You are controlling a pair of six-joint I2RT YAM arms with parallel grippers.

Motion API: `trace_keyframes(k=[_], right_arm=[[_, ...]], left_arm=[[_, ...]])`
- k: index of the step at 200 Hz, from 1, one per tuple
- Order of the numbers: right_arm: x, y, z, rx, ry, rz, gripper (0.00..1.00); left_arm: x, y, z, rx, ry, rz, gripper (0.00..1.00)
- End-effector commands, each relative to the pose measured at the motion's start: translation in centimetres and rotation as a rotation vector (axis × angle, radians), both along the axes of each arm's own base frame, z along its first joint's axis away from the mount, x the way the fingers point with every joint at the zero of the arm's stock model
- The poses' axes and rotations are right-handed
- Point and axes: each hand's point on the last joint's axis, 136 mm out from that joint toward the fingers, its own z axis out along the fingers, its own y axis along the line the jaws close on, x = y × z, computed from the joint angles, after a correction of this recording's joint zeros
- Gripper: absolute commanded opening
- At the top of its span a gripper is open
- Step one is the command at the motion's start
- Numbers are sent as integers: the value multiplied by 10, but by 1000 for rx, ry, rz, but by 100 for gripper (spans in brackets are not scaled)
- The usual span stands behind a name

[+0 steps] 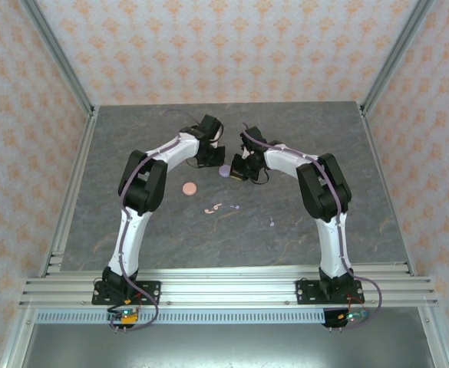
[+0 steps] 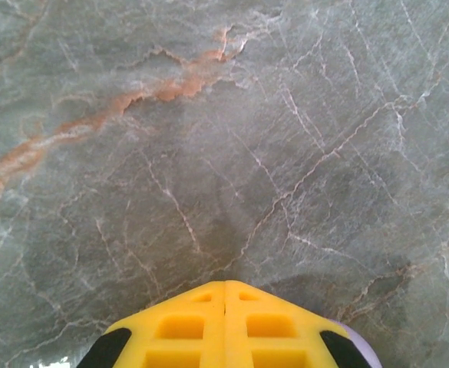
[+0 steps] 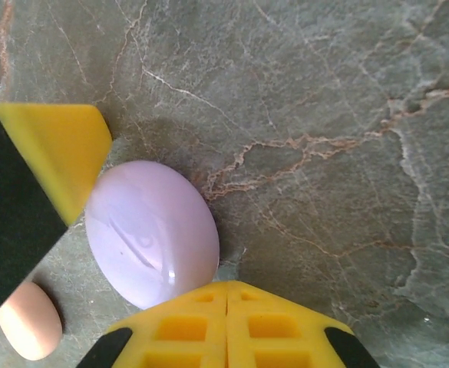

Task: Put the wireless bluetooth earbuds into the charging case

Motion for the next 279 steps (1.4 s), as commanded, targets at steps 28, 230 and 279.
trace_keyframes(k=[28, 230, 279], right_arm=[[10, -3, -5, -40, -3, -21, 8], [21, -16, 43, 118, -95, -5, 25], [24, -4, 33, 181, -56, 7, 34]], left_arm=[[-28, 5, 1, -12, 65, -7, 5], [-38, 26, 43, -204, 0, 155, 35], [-40, 13, 28, -299, 40, 171, 43]])
